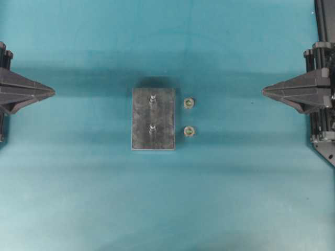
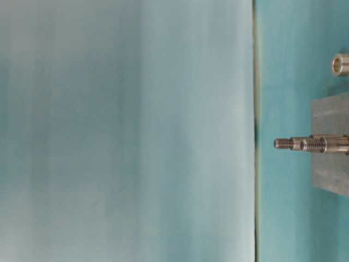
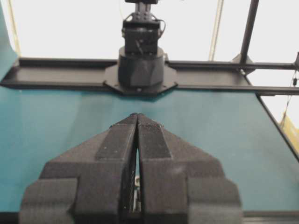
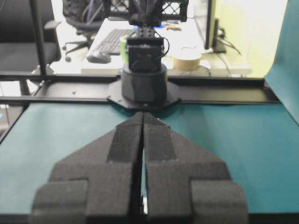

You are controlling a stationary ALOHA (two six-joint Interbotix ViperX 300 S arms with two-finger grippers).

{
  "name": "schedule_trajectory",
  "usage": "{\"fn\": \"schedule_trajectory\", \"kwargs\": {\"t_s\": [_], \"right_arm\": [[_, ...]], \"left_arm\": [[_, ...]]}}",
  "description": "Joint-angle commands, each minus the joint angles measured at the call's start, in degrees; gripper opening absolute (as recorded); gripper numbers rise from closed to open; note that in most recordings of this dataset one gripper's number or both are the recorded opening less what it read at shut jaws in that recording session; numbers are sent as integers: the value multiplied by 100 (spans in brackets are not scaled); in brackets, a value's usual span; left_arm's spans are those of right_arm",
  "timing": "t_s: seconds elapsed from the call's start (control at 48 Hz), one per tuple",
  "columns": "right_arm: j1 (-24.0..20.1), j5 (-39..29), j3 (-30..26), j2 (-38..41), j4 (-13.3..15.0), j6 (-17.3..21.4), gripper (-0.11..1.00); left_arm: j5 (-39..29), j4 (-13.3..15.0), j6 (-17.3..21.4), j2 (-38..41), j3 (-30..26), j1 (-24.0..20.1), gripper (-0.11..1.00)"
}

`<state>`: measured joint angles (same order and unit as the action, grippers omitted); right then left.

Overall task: Insert the washer onto the shaft.
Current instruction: 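Move the right gripper over the upper metal washer beside the plate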

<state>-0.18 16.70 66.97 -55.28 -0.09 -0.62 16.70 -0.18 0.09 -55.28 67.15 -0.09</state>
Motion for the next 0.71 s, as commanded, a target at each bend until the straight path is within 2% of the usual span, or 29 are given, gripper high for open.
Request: {"fn": "schedule_trajectory", "kwargs": {"t_s": [0.0, 0.062, 0.125, 0.25, 0.354, 0.479, 0.687], "right_arm": [[105, 9, 26, 53, -44, 141, 1], [229, -404, 0, 26, -431, 220, 1], [369, -1002, -88, 26, -686, 281, 1], [738, -2162, -316, 70, -694, 290, 1], [1055, -2760, -475, 246, -677, 290, 1], [1151, -3059, -624, 747, -677, 281, 1], [1151, -2821, -738, 1969, -668, 272, 1]], "left_arm": [[-211, -44, -176, 193, -105, 62, 0], [-580, -53, -193, 352, -272, 62, 0], [-949, -53, -193, 492, -439, 18, 0], [-1591, -53, -193, 773, -765, 0, 0], [-1828, -53, -176, 1037, -888, -9, 0], [-1881, -97, -158, 1327, -879, -9, 0], [-1881, -97, -35, 1591, -826, -18, 0]]}}
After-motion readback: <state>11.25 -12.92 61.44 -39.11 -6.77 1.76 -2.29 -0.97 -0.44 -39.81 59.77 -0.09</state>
